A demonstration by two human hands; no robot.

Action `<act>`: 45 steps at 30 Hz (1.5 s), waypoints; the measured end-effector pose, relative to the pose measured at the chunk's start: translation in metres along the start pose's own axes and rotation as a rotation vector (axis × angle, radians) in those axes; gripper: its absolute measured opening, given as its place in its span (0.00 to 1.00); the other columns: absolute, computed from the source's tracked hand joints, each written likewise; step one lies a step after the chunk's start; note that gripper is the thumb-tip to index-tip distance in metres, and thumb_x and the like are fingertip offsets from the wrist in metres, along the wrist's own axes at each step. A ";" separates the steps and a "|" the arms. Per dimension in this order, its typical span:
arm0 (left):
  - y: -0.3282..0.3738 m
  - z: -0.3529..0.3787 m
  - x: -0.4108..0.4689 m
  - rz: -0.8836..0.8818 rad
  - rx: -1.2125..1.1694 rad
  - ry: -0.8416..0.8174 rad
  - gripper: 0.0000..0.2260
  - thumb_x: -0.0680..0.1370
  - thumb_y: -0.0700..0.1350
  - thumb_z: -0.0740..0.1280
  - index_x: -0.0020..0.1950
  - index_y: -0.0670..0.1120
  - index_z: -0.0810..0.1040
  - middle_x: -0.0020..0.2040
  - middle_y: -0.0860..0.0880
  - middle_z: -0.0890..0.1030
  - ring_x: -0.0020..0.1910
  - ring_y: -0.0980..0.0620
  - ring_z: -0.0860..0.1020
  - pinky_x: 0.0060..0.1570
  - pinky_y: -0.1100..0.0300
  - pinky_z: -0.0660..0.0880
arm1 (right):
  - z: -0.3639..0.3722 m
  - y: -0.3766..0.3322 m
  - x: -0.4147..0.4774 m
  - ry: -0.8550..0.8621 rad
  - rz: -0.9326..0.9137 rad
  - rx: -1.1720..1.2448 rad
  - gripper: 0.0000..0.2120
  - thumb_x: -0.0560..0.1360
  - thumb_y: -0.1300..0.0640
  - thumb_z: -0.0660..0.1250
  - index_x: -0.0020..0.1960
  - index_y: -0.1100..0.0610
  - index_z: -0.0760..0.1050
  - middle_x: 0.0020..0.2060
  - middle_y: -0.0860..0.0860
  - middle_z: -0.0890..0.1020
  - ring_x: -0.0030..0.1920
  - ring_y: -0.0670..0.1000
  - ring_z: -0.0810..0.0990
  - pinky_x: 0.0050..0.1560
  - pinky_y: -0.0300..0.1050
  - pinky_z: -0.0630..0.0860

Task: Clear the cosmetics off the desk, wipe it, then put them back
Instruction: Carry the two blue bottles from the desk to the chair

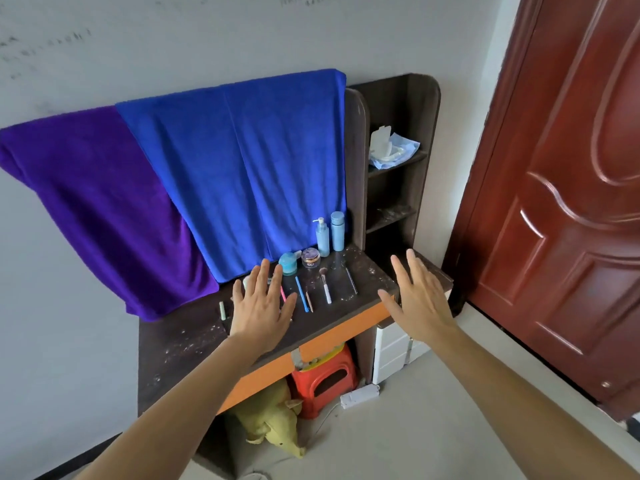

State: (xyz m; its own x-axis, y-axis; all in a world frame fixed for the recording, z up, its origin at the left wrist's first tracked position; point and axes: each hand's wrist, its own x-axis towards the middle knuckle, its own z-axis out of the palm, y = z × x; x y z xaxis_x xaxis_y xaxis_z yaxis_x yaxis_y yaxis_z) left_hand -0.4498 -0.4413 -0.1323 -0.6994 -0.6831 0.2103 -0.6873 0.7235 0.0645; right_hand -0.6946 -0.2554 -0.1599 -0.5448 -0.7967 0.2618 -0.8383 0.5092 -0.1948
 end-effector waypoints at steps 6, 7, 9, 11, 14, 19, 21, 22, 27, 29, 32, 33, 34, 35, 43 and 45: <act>-0.002 0.024 0.084 -0.084 -0.024 -0.019 0.29 0.82 0.61 0.53 0.80 0.48 0.57 0.81 0.45 0.55 0.79 0.45 0.54 0.75 0.41 0.53 | 0.031 0.020 0.119 -0.072 -0.062 0.033 0.36 0.82 0.38 0.55 0.82 0.55 0.50 0.80 0.60 0.53 0.78 0.59 0.59 0.73 0.54 0.65; -0.006 0.032 0.096 -0.093 -0.024 -0.024 0.30 0.82 0.61 0.53 0.80 0.48 0.57 0.81 0.45 0.55 0.79 0.45 0.55 0.75 0.42 0.54 | 0.040 0.021 0.135 -0.091 -0.068 0.043 0.36 0.81 0.38 0.56 0.82 0.55 0.49 0.80 0.60 0.53 0.78 0.59 0.59 0.72 0.54 0.66; -0.015 0.046 0.118 -0.097 -0.014 -0.039 0.30 0.82 0.62 0.51 0.80 0.48 0.58 0.81 0.45 0.56 0.79 0.44 0.56 0.74 0.42 0.56 | 0.058 0.021 0.164 -0.130 -0.089 0.052 0.36 0.81 0.38 0.56 0.82 0.54 0.49 0.81 0.59 0.52 0.78 0.58 0.60 0.70 0.53 0.69; -0.024 0.062 0.144 -0.111 -0.040 -0.060 0.33 0.80 0.65 0.46 0.79 0.48 0.60 0.80 0.45 0.57 0.78 0.44 0.57 0.73 0.42 0.58 | 0.078 0.022 0.192 -0.169 -0.103 0.054 0.37 0.81 0.38 0.57 0.82 0.53 0.48 0.81 0.58 0.52 0.78 0.57 0.61 0.69 0.52 0.70; -0.037 0.094 0.185 -0.129 -0.111 -0.103 0.35 0.78 0.65 0.45 0.79 0.48 0.60 0.80 0.44 0.57 0.78 0.43 0.58 0.72 0.42 0.59 | 0.105 0.028 0.230 -0.224 -0.102 0.028 0.37 0.81 0.37 0.56 0.82 0.53 0.47 0.81 0.57 0.51 0.78 0.57 0.60 0.67 0.52 0.72; -0.044 0.152 0.252 -0.136 -0.273 -0.211 0.30 0.81 0.60 0.57 0.80 0.50 0.56 0.81 0.47 0.55 0.78 0.45 0.57 0.73 0.44 0.58 | 0.135 0.040 0.286 -0.340 -0.034 0.104 0.39 0.80 0.37 0.57 0.82 0.51 0.44 0.81 0.54 0.49 0.79 0.55 0.57 0.65 0.52 0.73; -0.042 0.173 0.275 -0.107 -0.336 -0.259 0.31 0.81 0.61 0.57 0.80 0.50 0.55 0.81 0.48 0.55 0.78 0.46 0.56 0.74 0.45 0.58 | 0.147 0.045 0.306 -0.398 -0.015 0.191 0.40 0.79 0.37 0.60 0.82 0.48 0.42 0.81 0.51 0.48 0.79 0.54 0.55 0.68 0.54 0.70; -0.040 0.183 0.285 -0.106 -0.374 -0.277 0.32 0.81 0.61 0.58 0.80 0.50 0.55 0.81 0.48 0.56 0.78 0.45 0.57 0.74 0.46 0.58 | 0.153 0.047 0.314 -0.425 0.000 0.251 0.41 0.79 0.36 0.61 0.81 0.47 0.42 0.81 0.50 0.49 0.80 0.53 0.55 0.70 0.54 0.68; -0.023 0.223 0.320 -0.218 -0.569 -0.360 0.34 0.79 0.58 0.65 0.79 0.44 0.58 0.78 0.45 0.62 0.77 0.46 0.60 0.74 0.49 0.60 | 0.191 0.063 0.340 -0.530 0.086 0.544 0.44 0.75 0.35 0.66 0.81 0.43 0.44 0.80 0.45 0.54 0.78 0.46 0.60 0.74 0.49 0.65; -0.018 0.238 0.332 -0.281 -0.627 -0.371 0.34 0.78 0.58 0.66 0.79 0.45 0.58 0.78 0.46 0.64 0.77 0.48 0.61 0.72 0.51 0.62 | 0.210 0.069 0.355 -0.557 0.102 0.598 0.45 0.74 0.35 0.68 0.81 0.43 0.45 0.80 0.45 0.55 0.77 0.46 0.61 0.73 0.54 0.68; -0.009 0.257 0.350 -0.424 -0.661 -0.353 0.33 0.78 0.57 0.68 0.78 0.47 0.60 0.75 0.46 0.68 0.74 0.47 0.65 0.69 0.53 0.64 | 0.240 0.077 0.380 -0.590 0.144 0.694 0.46 0.73 0.38 0.71 0.81 0.43 0.48 0.80 0.47 0.58 0.74 0.47 0.66 0.71 0.58 0.70; -0.005 0.262 0.354 -0.494 -0.689 -0.342 0.33 0.77 0.56 0.68 0.78 0.48 0.62 0.74 0.46 0.70 0.72 0.46 0.67 0.67 0.53 0.65 | 0.249 0.077 0.388 -0.604 0.148 0.734 0.46 0.72 0.39 0.72 0.81 0.44 0.48 0.80 0.46 0.58 0.74 0.47 0.67 0.71 0.59 0.70; -0.001 0.265 0.357 -0.564 -0.727 -0.329 0.32 0.77 0.56 0.69 0.77 0.49 0.63 0.73 0.46 0.71 0.71 0.46 0.69 0.67 0.54 0.66 | 0.257 0.077 0.393 -0.615 0.143 0.770 0.47 0.72 0.40 0.73 0.81 0.44 0.49 0.79 0.44 0.58 0.73 0.47 0.68 0.70 0.59 0.71; 0.003 0.268 0.360 -0.623 -0.766 -0.316 0.32 0.76 0.55 0.70 0.77 0.50 0.63 0.72 0.46 0.72 0.70 0.46 0.70 0.66 0.55 0.67 | 0.264 0.077 0.398 -0.623 0.134 0.801 0.47 0.71 0.41 0.73 0.81 0.43 0.49 0.79 0.42 0.59 0.71 0.47 0.69 0.69 0.59 0.72; 0.024 0.283 0.384 -0.661 -0.796 -0.255 0.24 0.74 0.58 0.71 0.67 0.56 0.70 0.56 0.50 0.82 0.51 0.51 0.80 0.53 0.50 0.77 | 0.301 0.073 0.418 -0.591 0.062 0.881 0.36 0.74 0.54 0.75 0.76 0.52 0.62 0.68 0.48 0.74 0.68 0.49 0.72 0.69 0.57 0.72; 0.026 0.286 0.389 -0.678 -0.778 -0.238 0.20 0.73 0.59 0.71 0.61 0.56 0.72 0.50 0.51 0.83 0.45 0.52 0.81 0.49 0.50 0.77 | 0.304 0.072 0.420 -0.570 0.068 0.882 0.31 0.75 0.54 0.74 0.74 0.55 0.65 0.66 0.49 0.76 0.66 0.50 0.74 0.67 0.57 0.73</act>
State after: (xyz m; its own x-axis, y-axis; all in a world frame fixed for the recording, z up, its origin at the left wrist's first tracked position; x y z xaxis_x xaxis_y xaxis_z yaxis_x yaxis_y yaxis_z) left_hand -0.7959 -0.7165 -0.3280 -0.2944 -0.9091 -0.2949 -0.6922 -0.0099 0.7217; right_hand -0.9770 -0.6521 -0.3516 -0.3074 -0.9271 -0.2144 -0.3689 0.3238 -0.8712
